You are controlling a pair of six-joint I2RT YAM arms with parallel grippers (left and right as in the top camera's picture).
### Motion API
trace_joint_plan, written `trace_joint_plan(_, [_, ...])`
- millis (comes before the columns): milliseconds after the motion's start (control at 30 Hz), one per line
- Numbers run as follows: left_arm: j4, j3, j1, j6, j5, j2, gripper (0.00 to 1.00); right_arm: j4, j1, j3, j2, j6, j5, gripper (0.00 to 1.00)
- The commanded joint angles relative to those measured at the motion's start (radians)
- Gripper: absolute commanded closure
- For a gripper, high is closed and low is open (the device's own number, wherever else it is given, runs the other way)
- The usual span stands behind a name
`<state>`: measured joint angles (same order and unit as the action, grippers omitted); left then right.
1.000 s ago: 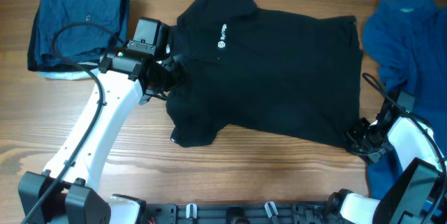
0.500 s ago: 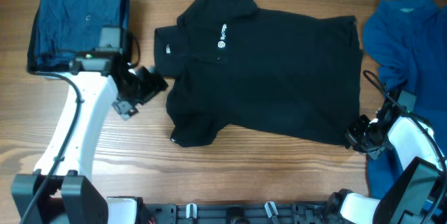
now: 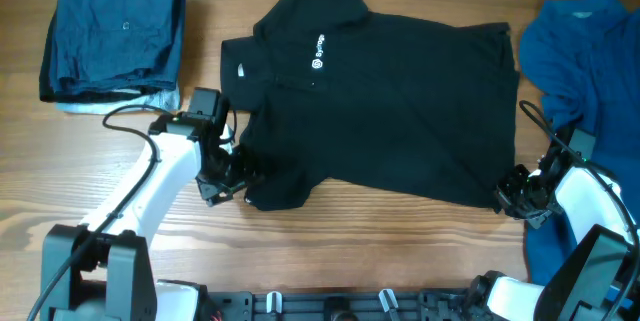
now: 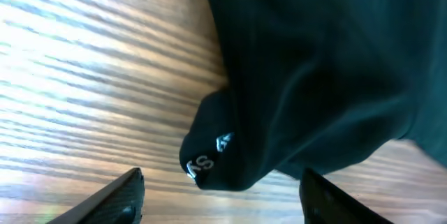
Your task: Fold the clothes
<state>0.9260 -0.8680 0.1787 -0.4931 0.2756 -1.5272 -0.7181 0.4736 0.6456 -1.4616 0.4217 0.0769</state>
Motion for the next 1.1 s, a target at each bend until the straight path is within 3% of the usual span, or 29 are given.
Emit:
trace_joint_plan(0, [-0.045,0.059,0.042,0.039,0.016,0.009,0.33,-0.001,-0.011,-0.006,-0.027,-0.003,0.000,0.96])
trace_joint_plan(233, [-0.108,0.109,0.090,0.038,-0.020,0.009,0.43,-0.003,-0.011,-0.006,-0.027,-0.003,0.002,0.96])
trace_joint_plan(300, [-0.108,0.110,0.090,0.037,-0.026,0.009,0.56,-0.006,-0.011,-0.006,-0.027,-0.005,0.010,0.96])
trace_joint_plan(400, [-0.101,0.110,0.090,0.037,-0.024,0.009,0.95,-0.010,-0.016,-0.006,-0.027,-0.004,0.010,0.95])
trace_joint_plan(800, [0.053,0.049,0.090,0.037,0.049,0.077,0.96,-0.250,-0.039,0.188,-0.026,-0.002,0.073,0.96])
trace_joint_plan(1067, [0.294,-0.165,0.090,0.010,0.011,0.152,0.96,-0.493,-0.078,0.440,-0.026,-0.005,0.026,0.96])
